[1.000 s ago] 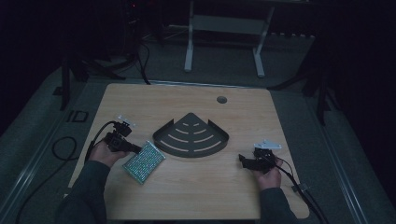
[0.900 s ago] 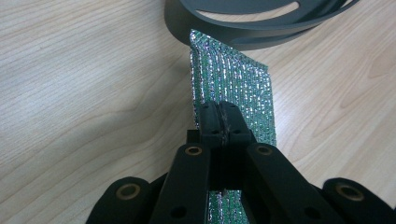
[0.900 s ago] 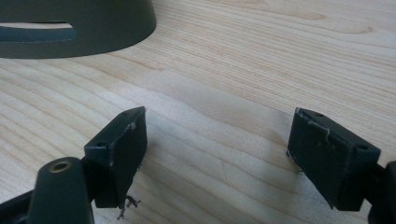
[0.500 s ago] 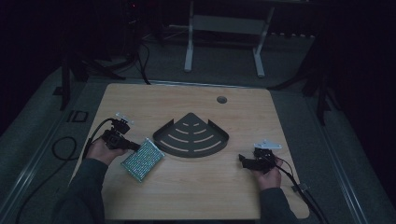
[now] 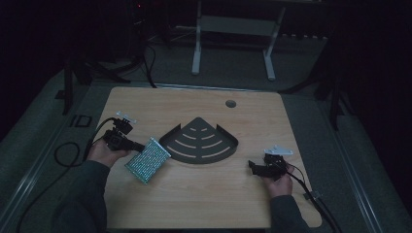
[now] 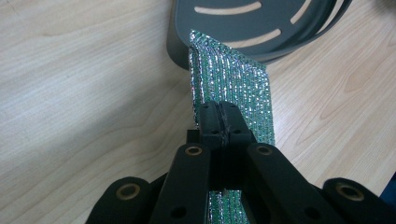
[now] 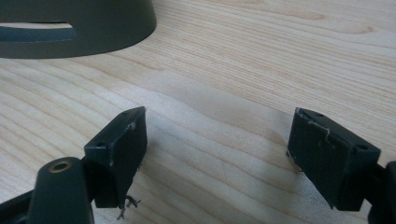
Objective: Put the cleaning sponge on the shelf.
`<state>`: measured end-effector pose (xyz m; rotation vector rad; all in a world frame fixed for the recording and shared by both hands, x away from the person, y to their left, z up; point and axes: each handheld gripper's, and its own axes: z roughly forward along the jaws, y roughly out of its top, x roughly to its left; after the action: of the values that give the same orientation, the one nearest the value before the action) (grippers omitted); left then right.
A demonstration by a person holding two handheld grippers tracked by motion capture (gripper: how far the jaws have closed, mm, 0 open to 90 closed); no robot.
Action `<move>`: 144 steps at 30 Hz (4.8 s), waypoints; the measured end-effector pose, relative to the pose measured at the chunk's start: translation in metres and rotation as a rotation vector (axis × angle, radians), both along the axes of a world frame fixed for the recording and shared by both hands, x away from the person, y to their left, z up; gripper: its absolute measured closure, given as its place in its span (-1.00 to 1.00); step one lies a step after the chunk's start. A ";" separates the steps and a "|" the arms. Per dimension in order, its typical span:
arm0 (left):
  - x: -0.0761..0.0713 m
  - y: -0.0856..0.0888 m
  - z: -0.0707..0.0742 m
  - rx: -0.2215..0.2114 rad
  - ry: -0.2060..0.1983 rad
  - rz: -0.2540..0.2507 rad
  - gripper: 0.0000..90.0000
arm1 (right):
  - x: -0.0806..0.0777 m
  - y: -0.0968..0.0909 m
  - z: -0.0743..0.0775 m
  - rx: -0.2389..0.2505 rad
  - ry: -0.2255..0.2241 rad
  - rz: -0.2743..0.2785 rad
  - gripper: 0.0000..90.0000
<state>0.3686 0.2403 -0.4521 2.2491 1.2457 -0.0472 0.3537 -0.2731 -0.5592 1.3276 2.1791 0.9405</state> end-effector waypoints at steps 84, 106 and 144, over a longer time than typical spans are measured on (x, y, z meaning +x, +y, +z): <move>0.062 -0.061 0.041 0.029 -0.121 -0.061 1.00 | 0.000 0.000 0.000 0.002 0.001 -0.001 -0.57; 0.082 -0.076 0.034 0.031 -0.143 -0.061 1.00 | 0.000 0.000 0.000 0.002 0.001 -0.001 -0.57; 0.110 -0.099 -0.003 0.075 -0.105 -0.042 1.00 | 0.000 0.000 0.000 0.001 0.001 -0.001 -0.57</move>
<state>0.4786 0.1418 -0.4556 2.3100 1.1628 0.1013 0.3537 -0.2730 -0.5591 1.3298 2.1790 0.9407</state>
